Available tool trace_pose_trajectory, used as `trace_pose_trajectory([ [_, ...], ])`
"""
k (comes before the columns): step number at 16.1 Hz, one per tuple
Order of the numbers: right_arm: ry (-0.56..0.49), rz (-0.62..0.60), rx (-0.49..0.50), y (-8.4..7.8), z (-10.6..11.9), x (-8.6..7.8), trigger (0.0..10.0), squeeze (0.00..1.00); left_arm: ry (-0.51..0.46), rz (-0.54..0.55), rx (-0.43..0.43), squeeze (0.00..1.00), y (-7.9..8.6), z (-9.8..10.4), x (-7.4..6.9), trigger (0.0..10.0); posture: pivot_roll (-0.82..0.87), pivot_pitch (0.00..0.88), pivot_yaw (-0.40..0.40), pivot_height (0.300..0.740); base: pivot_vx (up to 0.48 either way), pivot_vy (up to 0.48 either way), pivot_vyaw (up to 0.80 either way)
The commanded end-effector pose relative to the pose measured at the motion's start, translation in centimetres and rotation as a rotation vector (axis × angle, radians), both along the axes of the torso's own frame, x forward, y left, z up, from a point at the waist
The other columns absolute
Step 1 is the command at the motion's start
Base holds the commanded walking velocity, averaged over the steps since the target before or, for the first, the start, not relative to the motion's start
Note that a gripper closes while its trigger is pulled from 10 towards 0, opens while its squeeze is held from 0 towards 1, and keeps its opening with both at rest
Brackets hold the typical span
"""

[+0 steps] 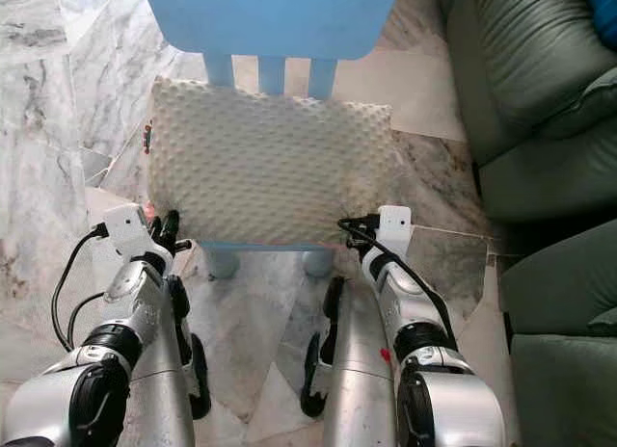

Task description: Move the pillow to the sofa

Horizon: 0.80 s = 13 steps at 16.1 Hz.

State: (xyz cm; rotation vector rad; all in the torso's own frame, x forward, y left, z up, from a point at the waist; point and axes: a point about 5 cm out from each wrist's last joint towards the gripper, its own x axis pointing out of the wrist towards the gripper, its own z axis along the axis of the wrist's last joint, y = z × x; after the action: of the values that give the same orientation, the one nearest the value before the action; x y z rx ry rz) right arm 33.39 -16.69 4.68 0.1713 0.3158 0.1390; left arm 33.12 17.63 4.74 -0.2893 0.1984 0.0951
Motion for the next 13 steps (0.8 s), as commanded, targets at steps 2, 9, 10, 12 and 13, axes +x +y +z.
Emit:
trace_pose_trajectory([
  [2,0.064,-0.012,-0.003,-0.4,-1.3,-0.8,0.0,0.00,0.089,-0.042,0.016,0.00,-0.8,-1.6,-0.8,0.0,-0.06,0.355,-0.123,0.552,0.000,0.000,0.00],
  [9,-0.049,-0.027,-0.044,0.1,1.9,1.7,0.0,0.00,0.028,0.013,-0.039,0.00,-0.4,1.8,2.0,0.0,-0.03,0.182,-0.124,0.552,0.000,0.000,0.00],
  [10,-0.065,-0.023,-0.053,0.2,2.3,1.9,0.0,0.00,0.015,0.006,-0.034,0.00,-0.5,2.0,2.1,0.0,-0.03,0.175,-0.122,0.552,0.000,0.000,0.00],
  [12,-0.095,-0.025,-0.058,0.4,3.0,2.4,0.0,0.00,-0.021,-0.007,0.002,0.00,-0.3,3.1,2.7,0.0,-0.03,0.103,-0.107,0.552,0.000,0.000,0.00],
  [13,-0.106,-0.029,-0.056,0.4,3.1,2.4,0.0,0.00,-0.036,-0.011,0.018,0.00,-0.2,3.4,2.8,0.0,-0.03,0.089,-0.102,0.552,0.000,0.000,0.00],
])
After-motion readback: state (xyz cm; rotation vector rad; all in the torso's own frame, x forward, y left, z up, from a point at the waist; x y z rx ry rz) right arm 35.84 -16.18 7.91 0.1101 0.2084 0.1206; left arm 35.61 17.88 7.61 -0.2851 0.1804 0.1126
